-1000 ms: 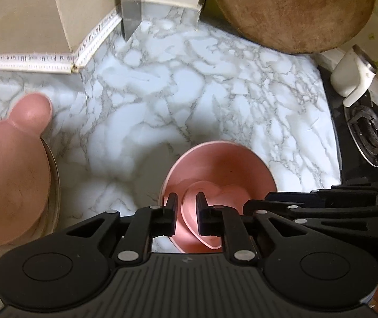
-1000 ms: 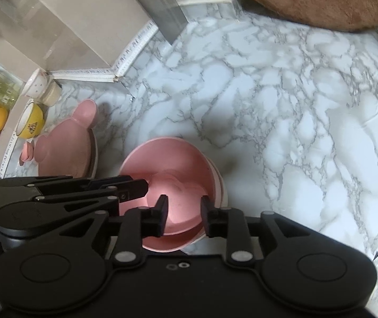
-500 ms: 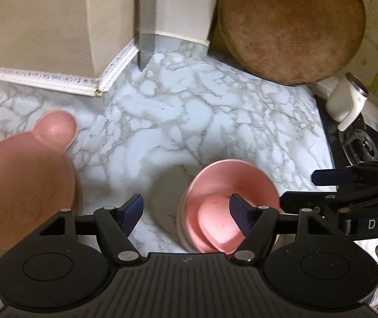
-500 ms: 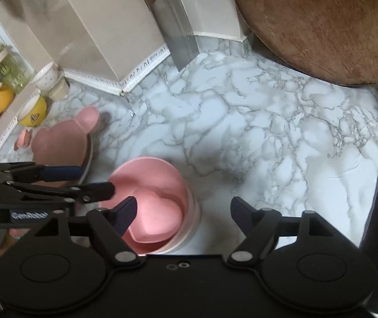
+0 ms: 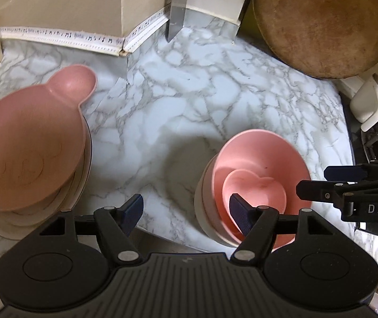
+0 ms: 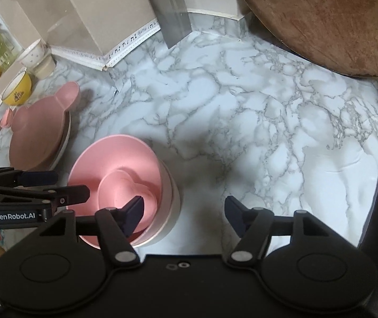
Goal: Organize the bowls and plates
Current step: 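Close both grippers on the rim of the nested bowls, then lift the nested bowls with both grippers and carry them over the bear plate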
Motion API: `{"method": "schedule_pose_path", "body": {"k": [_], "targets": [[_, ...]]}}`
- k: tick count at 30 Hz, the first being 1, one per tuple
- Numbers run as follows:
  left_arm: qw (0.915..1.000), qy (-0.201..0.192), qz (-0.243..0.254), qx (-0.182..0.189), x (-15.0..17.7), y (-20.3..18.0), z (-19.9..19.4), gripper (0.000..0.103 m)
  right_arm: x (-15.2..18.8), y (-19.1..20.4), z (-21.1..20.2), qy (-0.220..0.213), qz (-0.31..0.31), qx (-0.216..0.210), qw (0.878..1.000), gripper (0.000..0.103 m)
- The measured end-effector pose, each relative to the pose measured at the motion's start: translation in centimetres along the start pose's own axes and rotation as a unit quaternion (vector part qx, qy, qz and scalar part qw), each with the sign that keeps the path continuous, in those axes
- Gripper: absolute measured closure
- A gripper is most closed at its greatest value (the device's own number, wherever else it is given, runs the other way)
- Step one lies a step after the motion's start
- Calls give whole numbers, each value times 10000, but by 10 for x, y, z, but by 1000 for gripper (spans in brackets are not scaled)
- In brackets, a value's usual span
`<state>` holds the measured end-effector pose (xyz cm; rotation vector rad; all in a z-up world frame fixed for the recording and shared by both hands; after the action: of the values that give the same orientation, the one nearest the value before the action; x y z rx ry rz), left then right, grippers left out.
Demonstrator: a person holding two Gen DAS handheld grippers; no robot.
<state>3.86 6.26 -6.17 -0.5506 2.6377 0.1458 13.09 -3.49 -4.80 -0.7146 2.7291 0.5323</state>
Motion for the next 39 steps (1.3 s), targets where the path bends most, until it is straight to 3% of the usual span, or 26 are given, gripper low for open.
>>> {"method": "schedule_pose_path", "body": {"k": [7, 11, 18, 24, 39], "targets": [[9994, 247, -226, 37, 3, -1, 10, 33, 2, -1, 10, 169, 89, -64, 9998, 52], [9988, 335, -344, 85, 3, -1, 14, 40, 1, 0, 16, 247, 172, -149, 9994, 58], [9955, 623, -552, 452, 0, -6, 22, 68, 5, 0, 30, 486, 432, -419, 9970, 67], [9935, 702, -632, 627, 0, -8, 25, 79, 6, 2, 31, 539, 542, -501, 9958, 76], [9937, 679, -635, 622, -8, -5, 17, 79, -8, 14, 23, 381, 577, -317, 9971, 78]]}}
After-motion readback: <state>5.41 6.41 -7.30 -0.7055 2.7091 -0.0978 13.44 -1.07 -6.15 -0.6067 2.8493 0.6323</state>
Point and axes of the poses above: each gripper's, at about its wrist camera, not at the fingertips, and z roughly the way its jaws point, y to its left, x to its underside, the point moved 4 cm from there along z, roughly the way its jaws point, and after that the axes turned 12 degrees about -x, right-handed, at the moved point
